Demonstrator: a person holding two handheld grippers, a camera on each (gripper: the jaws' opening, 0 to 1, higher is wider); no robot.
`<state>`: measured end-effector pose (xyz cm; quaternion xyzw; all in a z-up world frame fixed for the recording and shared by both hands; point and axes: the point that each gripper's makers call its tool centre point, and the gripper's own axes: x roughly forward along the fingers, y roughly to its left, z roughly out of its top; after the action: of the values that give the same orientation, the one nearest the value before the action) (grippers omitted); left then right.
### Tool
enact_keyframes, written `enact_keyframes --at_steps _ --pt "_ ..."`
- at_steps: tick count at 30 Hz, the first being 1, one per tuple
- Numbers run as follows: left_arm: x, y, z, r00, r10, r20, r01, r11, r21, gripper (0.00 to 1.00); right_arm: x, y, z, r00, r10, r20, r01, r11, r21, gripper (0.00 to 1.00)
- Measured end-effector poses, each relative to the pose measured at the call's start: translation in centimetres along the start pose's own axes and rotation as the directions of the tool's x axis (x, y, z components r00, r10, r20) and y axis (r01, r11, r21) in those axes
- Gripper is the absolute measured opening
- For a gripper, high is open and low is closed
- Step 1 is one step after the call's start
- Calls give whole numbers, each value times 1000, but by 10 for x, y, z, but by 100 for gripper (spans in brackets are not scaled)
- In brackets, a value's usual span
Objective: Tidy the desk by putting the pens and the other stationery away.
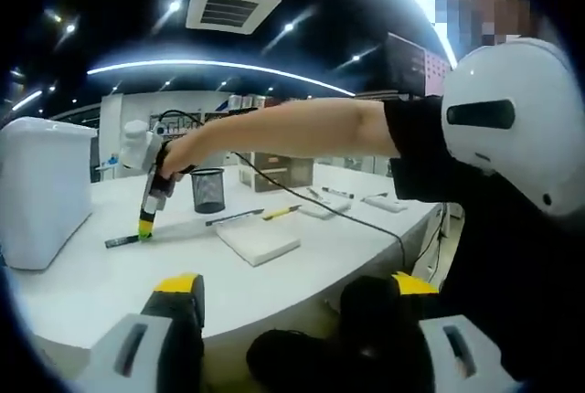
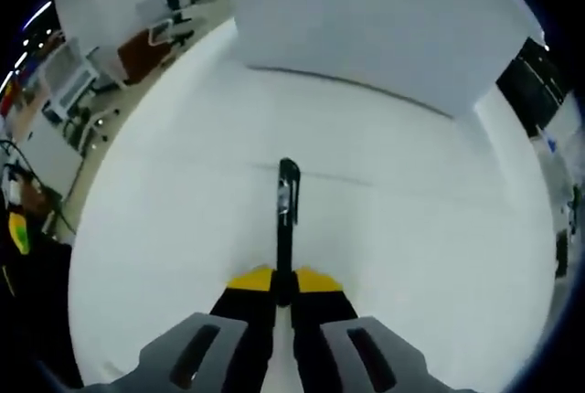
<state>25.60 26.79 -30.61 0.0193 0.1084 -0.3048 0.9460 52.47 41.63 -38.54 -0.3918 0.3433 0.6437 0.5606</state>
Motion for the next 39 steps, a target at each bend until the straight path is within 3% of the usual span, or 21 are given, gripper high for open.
enact_keyframes --at_steps 8,13,23,30,39 --pt "2 0 1 1000 -3 10 3 1000 -10 81 -13 1 -1 1000 6 26 -7 998 60 3" --pt "3 2 4 1000 1 19 -1 1000 -15 81 -26 2 -2 999 2 50 -4 999 45 3" --pt "12 6 11 999 -1 45 2 1000 -29 81 -71 9 -11 987 -19 160 7 997 72 3" --pt "21 8 14 998 -13 60 15 999 -33 81 -97 23 -31 977 -40 211 22 996 86 3" --pt "40 11 17 996 -54 72 56 998 -36 81 -125 39 -71 964 -68 258 38 992 119 3"
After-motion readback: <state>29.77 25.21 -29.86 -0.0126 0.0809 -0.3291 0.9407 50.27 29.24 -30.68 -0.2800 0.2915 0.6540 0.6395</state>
